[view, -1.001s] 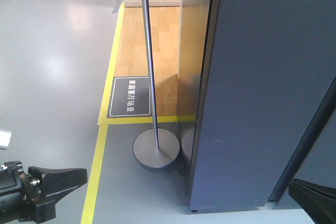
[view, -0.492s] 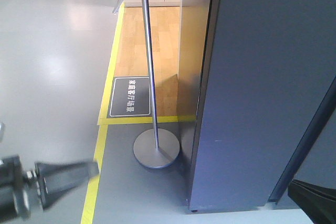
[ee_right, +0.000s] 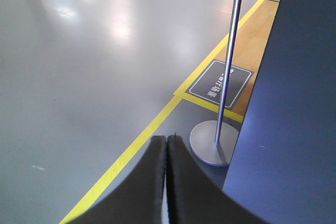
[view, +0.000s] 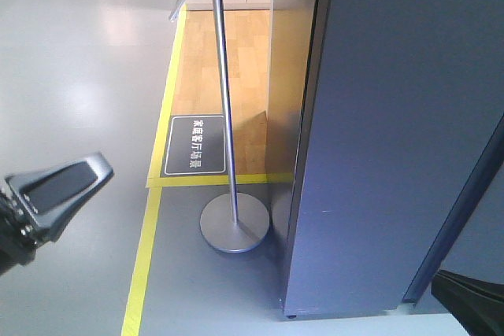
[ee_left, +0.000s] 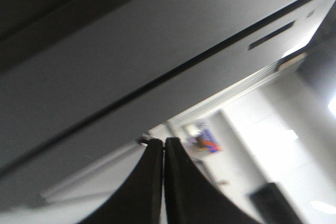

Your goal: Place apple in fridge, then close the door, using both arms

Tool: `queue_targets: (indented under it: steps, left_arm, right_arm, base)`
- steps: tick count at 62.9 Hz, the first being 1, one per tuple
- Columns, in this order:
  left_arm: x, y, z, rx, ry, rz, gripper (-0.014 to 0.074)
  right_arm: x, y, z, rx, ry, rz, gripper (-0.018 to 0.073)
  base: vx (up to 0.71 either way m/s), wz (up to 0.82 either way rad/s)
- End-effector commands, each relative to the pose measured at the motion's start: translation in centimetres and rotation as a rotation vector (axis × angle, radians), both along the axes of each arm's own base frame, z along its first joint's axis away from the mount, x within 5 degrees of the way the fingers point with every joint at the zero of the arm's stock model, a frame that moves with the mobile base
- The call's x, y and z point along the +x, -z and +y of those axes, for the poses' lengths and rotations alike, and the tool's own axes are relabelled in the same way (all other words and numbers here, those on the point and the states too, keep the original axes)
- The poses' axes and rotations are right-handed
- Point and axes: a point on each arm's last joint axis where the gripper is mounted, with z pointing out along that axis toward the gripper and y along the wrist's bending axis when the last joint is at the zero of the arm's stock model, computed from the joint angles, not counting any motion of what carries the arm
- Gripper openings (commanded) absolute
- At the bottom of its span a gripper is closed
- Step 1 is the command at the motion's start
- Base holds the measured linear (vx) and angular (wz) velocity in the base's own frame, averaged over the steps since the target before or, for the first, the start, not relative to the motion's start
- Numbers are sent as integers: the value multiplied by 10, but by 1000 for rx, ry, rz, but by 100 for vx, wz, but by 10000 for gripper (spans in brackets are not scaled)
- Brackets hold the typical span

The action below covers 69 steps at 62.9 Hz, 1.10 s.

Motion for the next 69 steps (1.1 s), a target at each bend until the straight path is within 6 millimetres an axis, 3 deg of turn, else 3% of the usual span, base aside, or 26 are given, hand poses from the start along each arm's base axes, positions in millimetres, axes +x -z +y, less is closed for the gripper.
queue_targets:
  steps: [1, 6, 13, 20, 26, 50, 69]
  left_arm:
    - [1, 4, 6, 137, -106, -155, -8]
    - [1, 24, 16, 337, -235, -206, -8]
    - [-6, 55, 35, 505, -409, -119, -8]
    - [-24, 81, 49, 607, -503, -37, -8]
    - [-46, 97, 53, 692, -499, -77, -8]
    - [-75, 84, 62, 920, -556, -264, -8]
    - [-97, 85, 69, 927, -626, -309, -8]
  right_arm:
    - [2, -12, 0, 38, 20, -41, -4]
    - [2, -12, 0, 38, 20, -41, -4]
    - [2, -12, 0, 38, 20, -41, -4]
    - [2, -12, 0, 38, 19, -40, -4]
    - [2, -12, 0, 38, 17, -39, -4]
    - [1, -11, 1, 36, 5, -31, -4]
    - [1, -11, 1, 36, 5, -31, -4]
  base:
    - [0, 0]
    - [0, 0]
    - [0, 0]
    - [0, 0]
    - [0, 0]
    - [0, 0]
    - [0, 0]
